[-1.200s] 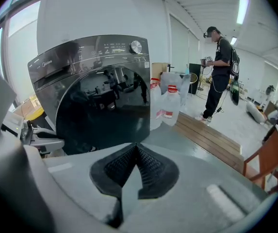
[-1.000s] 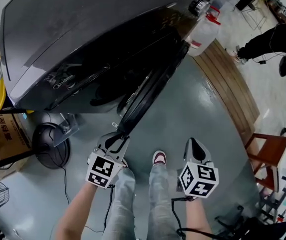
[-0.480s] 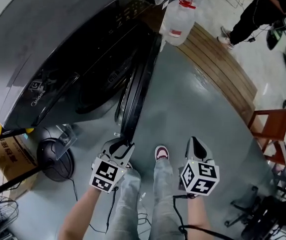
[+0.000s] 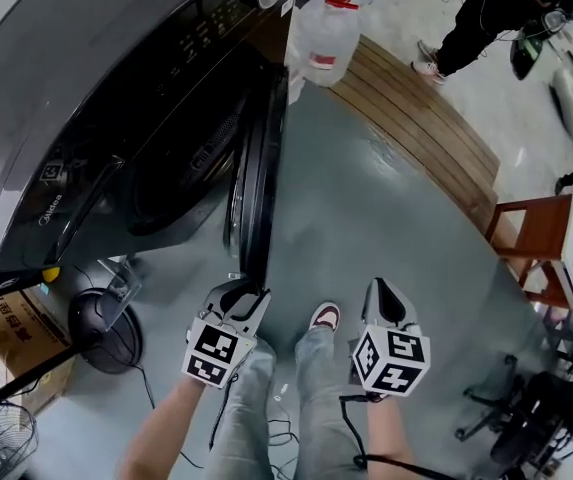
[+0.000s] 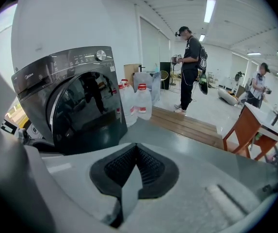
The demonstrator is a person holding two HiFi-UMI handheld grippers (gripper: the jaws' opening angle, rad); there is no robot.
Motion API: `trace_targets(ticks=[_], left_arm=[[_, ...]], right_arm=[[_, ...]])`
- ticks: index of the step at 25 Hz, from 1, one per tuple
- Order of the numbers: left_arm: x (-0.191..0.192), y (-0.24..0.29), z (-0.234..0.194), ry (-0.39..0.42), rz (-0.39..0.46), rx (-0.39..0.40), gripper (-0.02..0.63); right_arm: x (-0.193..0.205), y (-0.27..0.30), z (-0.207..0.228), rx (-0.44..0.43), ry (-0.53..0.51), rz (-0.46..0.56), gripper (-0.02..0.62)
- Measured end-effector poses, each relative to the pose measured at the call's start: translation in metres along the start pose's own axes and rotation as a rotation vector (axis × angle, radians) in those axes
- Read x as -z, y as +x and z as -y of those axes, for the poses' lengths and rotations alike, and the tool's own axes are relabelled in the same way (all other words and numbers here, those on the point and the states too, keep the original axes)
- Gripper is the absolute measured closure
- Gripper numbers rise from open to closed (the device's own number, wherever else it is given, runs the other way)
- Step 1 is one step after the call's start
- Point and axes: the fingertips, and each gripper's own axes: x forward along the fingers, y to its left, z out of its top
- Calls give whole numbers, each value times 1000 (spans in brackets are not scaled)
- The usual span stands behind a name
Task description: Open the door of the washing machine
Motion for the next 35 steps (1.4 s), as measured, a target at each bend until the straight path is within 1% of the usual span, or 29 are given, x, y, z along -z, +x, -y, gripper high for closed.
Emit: trace_targets(ticks=[4,8,13,20,25,35], left_arm=[[-3,9,15,-6,-16,-8,499],[-8,19,29,-2,-33,3,500],[-15,34,45,10,-30,28,497],[-19,54,62,-15,-36,24,495],[-27,68,77,-21,-30,40,497],[-42,95,96,-59,-8,19,497]], right_arm=[[3,-7,18,5,-19,-12,591],[-1,-11,36,20,-18,-13,591],[0,-12,57,42,9,-7,591],[11,-14,85,72,54,-18,591],[14,-17,103,89,76,-18,591],[17,-16,146,128,117,-18,591]])
